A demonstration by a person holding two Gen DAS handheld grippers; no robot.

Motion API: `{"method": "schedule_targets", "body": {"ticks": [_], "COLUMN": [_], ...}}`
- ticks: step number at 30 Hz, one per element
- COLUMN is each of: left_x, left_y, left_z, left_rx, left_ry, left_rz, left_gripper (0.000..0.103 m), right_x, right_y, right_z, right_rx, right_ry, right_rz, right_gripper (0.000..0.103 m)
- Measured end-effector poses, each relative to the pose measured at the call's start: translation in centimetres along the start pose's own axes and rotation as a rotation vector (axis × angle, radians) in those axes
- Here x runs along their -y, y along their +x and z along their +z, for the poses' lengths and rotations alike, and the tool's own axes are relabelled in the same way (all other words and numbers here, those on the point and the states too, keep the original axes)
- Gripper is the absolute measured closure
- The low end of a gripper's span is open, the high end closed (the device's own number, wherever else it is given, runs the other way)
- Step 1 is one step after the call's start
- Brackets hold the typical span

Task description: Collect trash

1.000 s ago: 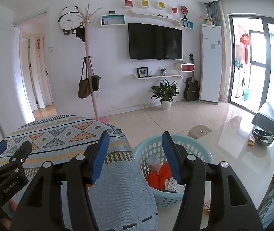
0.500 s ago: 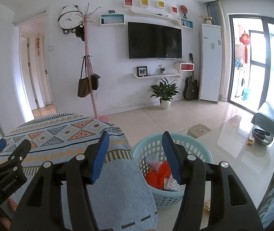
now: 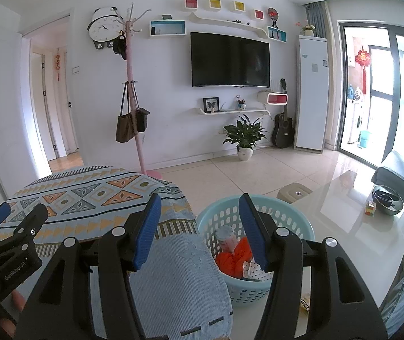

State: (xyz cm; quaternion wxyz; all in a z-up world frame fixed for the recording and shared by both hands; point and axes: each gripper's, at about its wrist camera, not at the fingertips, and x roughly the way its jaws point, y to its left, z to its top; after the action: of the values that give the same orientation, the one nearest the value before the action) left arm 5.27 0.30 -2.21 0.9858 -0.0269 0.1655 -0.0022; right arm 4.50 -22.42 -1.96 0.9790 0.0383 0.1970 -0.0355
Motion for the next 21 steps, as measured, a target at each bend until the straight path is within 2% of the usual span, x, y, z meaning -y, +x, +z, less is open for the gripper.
{"method": "schedule_targets", "body": {"ticks": [21], "left_x": [0.13], "left_y": [-0.25], "left_z": [0.20], "left_rx": [-0.008], "left_ry": [0.031], "left_rz": [0.029], "left_gripper": [0.008], "right_x": [-0.10], "right_y": [-0.06], "right_z": [-0.26], "right_rx": [-0.004], "right_ry": [-0.007], "right_rz": [0.005], "right_gripper": [0.050]}}
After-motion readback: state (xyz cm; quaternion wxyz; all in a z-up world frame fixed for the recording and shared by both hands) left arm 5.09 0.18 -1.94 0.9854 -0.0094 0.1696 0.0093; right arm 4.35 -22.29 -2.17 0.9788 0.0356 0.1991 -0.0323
